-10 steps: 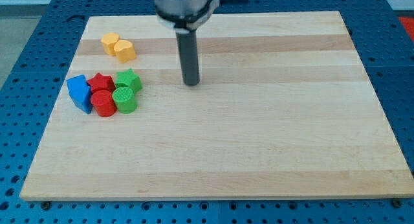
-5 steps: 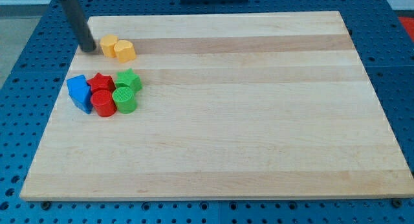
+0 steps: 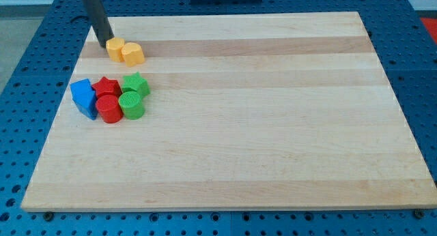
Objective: Move yellow hexagon towards group of blocks
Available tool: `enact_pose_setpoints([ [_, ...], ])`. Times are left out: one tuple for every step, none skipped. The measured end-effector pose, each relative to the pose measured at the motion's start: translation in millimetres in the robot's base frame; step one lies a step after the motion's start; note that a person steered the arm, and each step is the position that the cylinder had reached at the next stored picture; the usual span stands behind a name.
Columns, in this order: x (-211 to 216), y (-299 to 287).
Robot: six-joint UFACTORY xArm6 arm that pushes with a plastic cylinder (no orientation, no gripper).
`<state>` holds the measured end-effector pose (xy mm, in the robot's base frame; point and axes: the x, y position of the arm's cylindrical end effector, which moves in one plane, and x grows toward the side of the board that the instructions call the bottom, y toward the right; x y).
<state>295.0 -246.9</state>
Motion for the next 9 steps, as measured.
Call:
enact_pose_setpoints([
  [43, -1],
  [59, -1],
  [17, -6],
  [-25, -3],
  [-21, 19],
  [13, 21],
  [40, 21],
  [50, 21],
  [48, 21],
])
